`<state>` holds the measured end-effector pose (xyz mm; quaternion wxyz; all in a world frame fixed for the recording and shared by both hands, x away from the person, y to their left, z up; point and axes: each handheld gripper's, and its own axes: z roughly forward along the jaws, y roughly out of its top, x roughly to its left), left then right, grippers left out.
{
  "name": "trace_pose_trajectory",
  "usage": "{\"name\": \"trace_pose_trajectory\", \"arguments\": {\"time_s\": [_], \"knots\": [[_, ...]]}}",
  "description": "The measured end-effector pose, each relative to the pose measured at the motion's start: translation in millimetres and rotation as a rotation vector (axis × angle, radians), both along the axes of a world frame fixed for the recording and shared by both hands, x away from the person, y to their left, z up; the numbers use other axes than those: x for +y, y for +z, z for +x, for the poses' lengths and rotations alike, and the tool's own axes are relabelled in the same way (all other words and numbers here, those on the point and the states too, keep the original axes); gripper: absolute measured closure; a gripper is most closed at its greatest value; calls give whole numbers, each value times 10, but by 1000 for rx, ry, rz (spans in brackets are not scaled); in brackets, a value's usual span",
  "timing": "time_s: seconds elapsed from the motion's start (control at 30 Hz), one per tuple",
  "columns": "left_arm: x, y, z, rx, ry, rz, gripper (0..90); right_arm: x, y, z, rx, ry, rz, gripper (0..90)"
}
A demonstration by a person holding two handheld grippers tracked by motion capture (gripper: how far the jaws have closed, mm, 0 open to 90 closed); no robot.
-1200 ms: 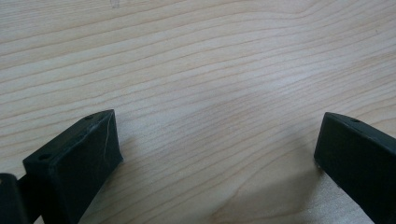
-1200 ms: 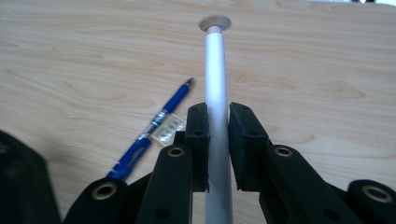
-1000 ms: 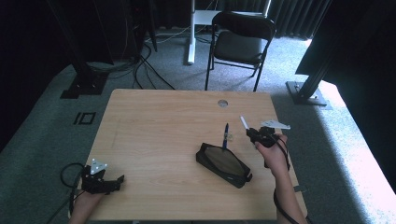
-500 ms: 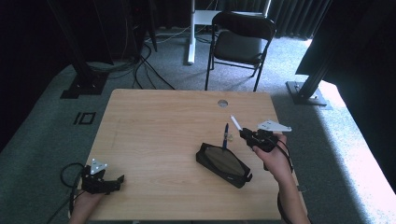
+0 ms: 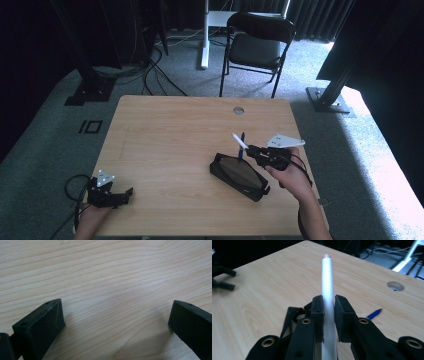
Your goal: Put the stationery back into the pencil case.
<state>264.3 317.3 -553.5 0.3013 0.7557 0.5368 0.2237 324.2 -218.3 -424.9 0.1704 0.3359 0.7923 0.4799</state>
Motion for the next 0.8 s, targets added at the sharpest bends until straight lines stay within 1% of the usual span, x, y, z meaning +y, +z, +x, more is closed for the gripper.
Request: {"name": "trace_pose_trajectory", "arguments": {"time_s": [0.2, 0.33, 0.37, 0.4, 0.43, 0.47, 0.53, 0.57, 0.6, 0.63, 0.67, 0.7, 0.73, 0.77, 0.8], "knots": [[2, 1, 0, 2, -2, 2, 5, 38, -71, -17, 18, 68, -18, 787], [2, 1, 0, 1, -2, 2, 5, 71, -122, -18, 40, 117, -50, 787], [2, 1, 0, 1, -2, 2, 6, 76, -134, -12, 39, 117, -50, 787], [2, 1, 0, 2, -2, 2, 6, 82, -145, -11, 49, 123, -53, 787], [2, 1, 0, 1, -2, 2, 5, 90, -157, -10, 50, 134, -69, 787], [2, 1, 0, 1, -2, 2, 5, 98, -165, -9, 56, 129, -70, 787], [1, 1, 0, 1, -2, 2, 5, 116, -190, -12, 75, 158, -82, 787], [2, 1, 0, 2, -2, 2, 5, 126, -202, -11, 73, 160, -84, 787], [2, 1, 0, 1, -2, 2, 5, 137, -214, -14, 83, 179, -96, 787], [1, 1, 0, 1, -2, 2, 5, 151, -226, -16, 84, 191, -110, 787], [2, 1, 0, 1, -2, 2, 6, 163, -238, -16, 84, 193, -114, 787], [2, 1, 0, 2, -2, 2, 5, 173, -253, -12, 95, 206, -129, 787], [2, 1, 0, 2, -2, 2, 5, 181, -267, -8, 97, 204, -140, 787], [2, 1, 0, 2, -2, 2, 6, 186, -279, -2, 97, 205, -141, 787], [2, 1, 0, 1, -2, 2, 5, 189, -289, 3, 110, 216, -147, 787]]}}
